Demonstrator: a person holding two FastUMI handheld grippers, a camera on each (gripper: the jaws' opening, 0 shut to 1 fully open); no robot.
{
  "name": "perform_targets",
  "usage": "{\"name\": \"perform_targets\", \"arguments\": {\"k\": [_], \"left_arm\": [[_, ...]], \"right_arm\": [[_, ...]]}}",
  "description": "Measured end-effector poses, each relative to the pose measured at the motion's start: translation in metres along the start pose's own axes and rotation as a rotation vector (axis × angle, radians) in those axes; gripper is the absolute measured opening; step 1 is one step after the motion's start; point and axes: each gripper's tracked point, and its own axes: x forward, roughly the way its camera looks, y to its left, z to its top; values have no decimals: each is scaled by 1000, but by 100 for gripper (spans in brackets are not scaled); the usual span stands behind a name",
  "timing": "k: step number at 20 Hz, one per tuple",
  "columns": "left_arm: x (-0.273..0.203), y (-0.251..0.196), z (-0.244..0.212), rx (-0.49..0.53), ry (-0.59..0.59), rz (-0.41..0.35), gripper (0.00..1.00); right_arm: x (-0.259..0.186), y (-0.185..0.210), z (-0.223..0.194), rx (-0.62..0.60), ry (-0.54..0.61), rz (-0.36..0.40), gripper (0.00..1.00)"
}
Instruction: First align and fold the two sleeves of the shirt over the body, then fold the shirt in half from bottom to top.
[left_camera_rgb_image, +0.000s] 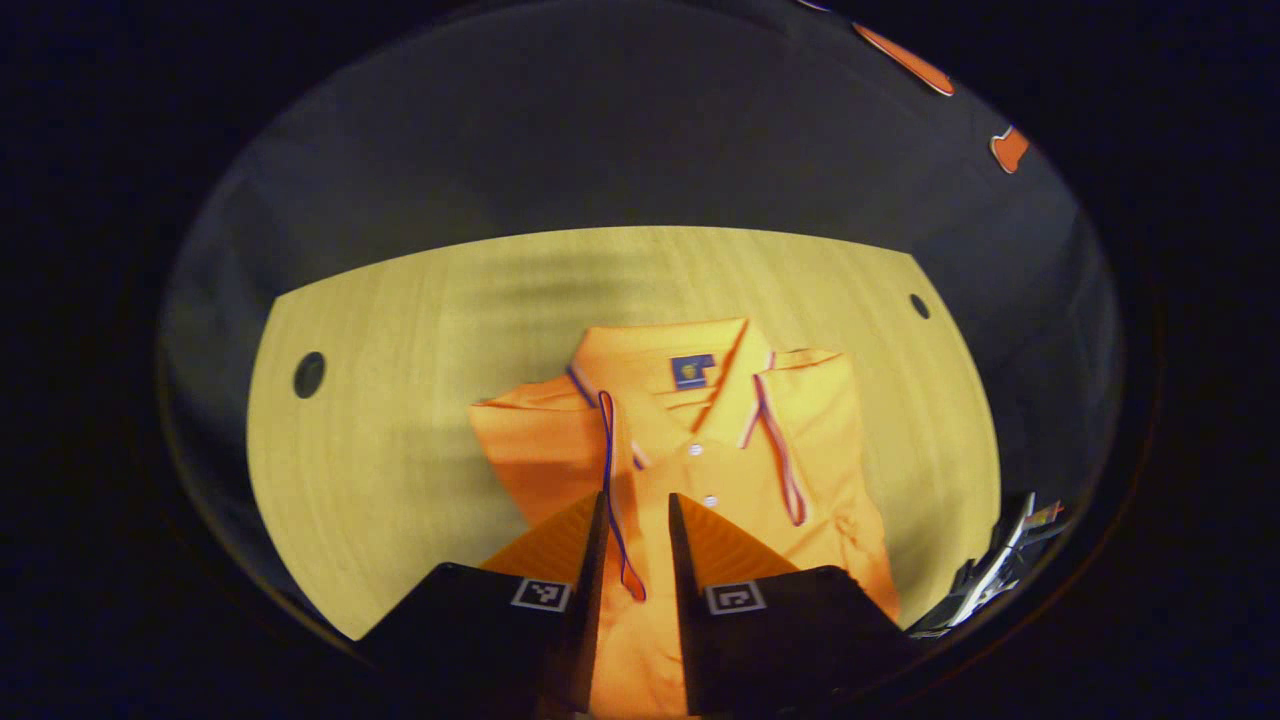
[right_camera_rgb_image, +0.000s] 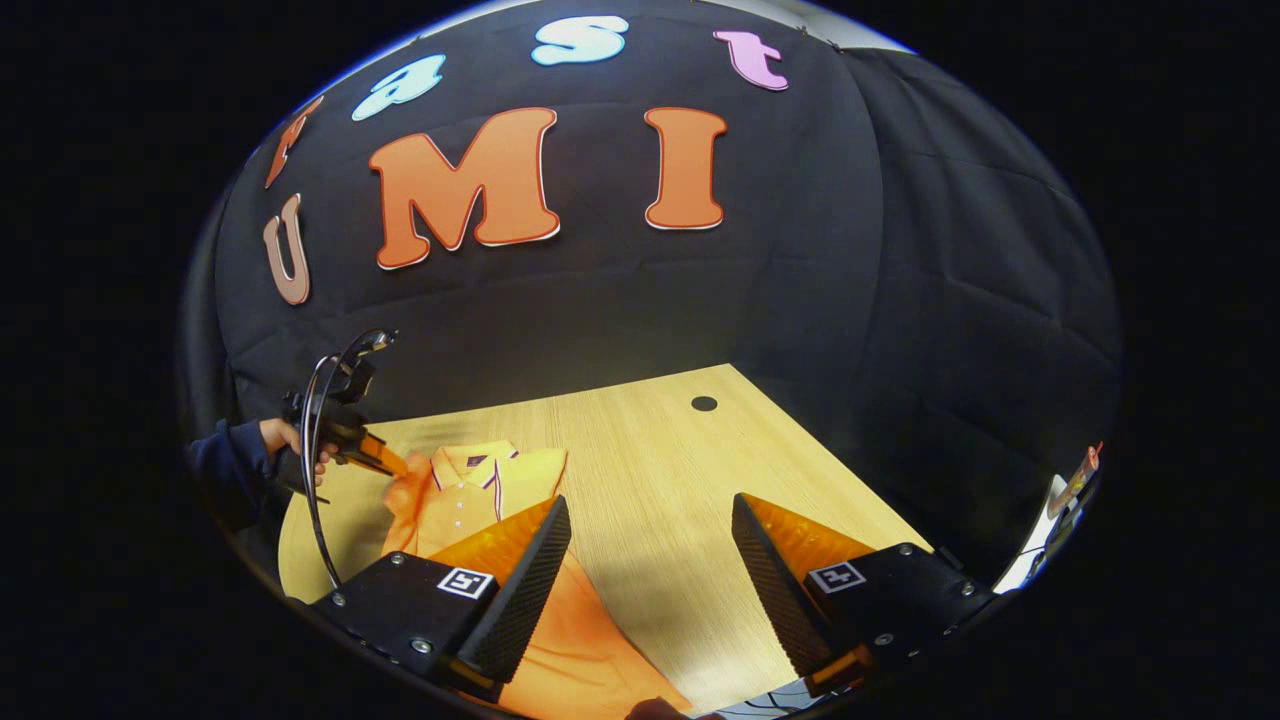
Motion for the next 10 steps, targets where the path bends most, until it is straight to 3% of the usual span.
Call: {"name": "perform_targets", "arguments": {"k": [1,2,3,6,10], "left_arm": [[-5,-17,0,-1,-17,-58,45],[-5,-24,0,5,-37,-81,68],[-10,-23,-1,21,-57,-71,76],[-31,-7,-7,76,-140,24,86],[-78,-1,-23,75,-273,97,88]], "right_arm": [[1,-2,-3,-3,6,3,99],[1,-4,-4,-7,15,2,99],[3,-5,-5,-11,19,7,99],[5,-8,-6,-31,20,15,99],[8,-7,-7,-69,-8,36,99]]}}
